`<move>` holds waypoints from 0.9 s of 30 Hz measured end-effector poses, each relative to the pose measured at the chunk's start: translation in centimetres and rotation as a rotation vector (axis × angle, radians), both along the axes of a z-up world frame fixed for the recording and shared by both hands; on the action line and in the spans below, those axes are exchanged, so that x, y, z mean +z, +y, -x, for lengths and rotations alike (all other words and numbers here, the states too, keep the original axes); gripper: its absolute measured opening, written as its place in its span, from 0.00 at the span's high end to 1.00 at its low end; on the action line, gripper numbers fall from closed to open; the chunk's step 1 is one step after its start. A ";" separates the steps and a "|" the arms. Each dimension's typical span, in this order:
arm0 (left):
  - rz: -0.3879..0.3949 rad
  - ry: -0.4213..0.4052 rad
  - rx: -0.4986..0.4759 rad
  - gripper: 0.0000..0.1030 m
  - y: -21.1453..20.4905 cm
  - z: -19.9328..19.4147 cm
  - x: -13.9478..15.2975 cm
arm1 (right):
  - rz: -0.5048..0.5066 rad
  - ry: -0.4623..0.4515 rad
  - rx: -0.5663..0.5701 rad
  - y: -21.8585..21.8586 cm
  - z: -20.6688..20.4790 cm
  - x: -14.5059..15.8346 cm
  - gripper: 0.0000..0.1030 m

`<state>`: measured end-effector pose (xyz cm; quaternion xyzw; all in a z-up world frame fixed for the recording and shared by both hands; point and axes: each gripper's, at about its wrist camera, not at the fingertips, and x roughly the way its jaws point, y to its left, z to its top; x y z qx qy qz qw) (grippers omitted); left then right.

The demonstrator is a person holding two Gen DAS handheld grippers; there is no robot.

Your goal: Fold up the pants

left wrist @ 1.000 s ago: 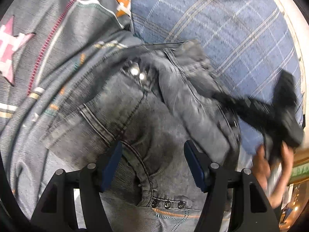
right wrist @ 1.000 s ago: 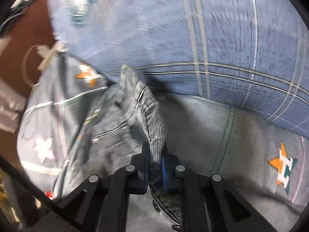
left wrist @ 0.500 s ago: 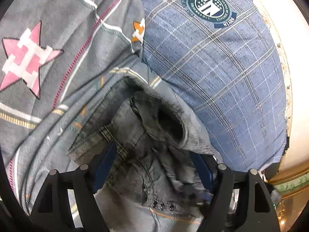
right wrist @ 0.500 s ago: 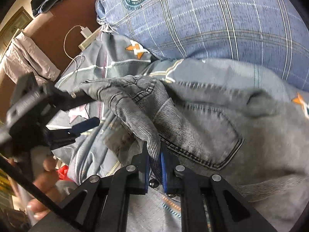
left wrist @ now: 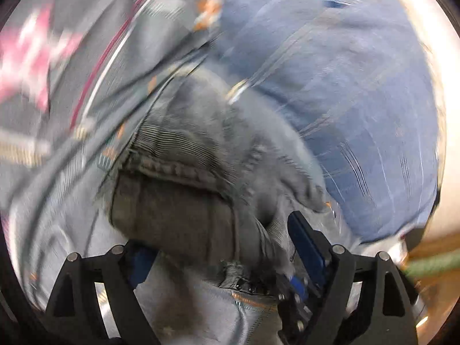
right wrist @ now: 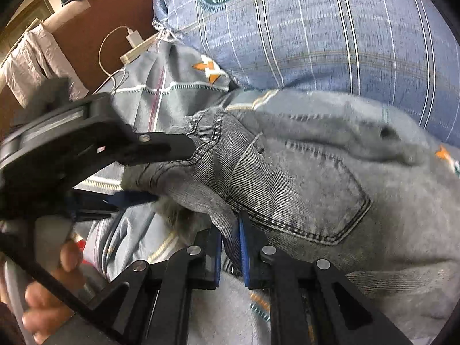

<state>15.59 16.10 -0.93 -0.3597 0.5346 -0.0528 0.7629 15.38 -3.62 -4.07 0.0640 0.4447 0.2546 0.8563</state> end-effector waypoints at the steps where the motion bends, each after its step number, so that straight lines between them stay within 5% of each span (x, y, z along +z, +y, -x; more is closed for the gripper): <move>1: 0.009 0.033 0.028 0.39 0.6 0.0 -0.7 | -0.001 0.006 0.001 0.1 0.1 -0.5 0.88; 2: 0.001 0.050 0.048 0.66 1.0 0.0 -1.0 | -0.001 0.015 0.003 0.2 0.2 -1.1 0.88; 3: 0.003 0.059 0.069 0.79 1.4 0.2 -1.2 | -0.004 0.028 0.008 0.3 0.2 -1.7 0.87; 6: 0.018 0.039 0.135 0.80 2.1 1.5 -0.7 | -0.025 0.007 0.006 0.8 1.0 -1.6 0.87; 10: -0.190 0.066 0.142 0.70 0.9 0.9 -1.2 | -0.050 0.023 -0.031 1.1 1.6 -3.0 0.76; 12: -0.199 0.129 0.125 0.68 1.0 0.1 -2.9 | -0.074 0.058 -0.039 0.6 1.6 -3.7 0.76; 14: -0.120 0.129 0.159 0.69 2.1 0.2 -3.6 | -0.124 0.074 -0.052 -0.7 2.4 -2.8 0.61; 15: -0.100 0.113 0.182 0.69 2.7 0.5 -3.3 | -0.143 0.069 -0.064 -1.6 3.1 -2.0 0.39; 16: -0.092 0.089 0.194 0.70 3.1 0.6 -2.8 | -0.151 0.050 -0.092 -2.9 4.0 -1.1 0.28; 21: -0.081 0.011 0.202 0.87 3.3 0.7 -1.2 | -0.177 0.014 -0.278 -12.7 8.5 1.3 0.28; 27: -0.110 -0.013 0.196 0.89 2.9 0.8 -0.7 | -0.290 0.128 -0.652 -27.8 11.7 0.1 0.32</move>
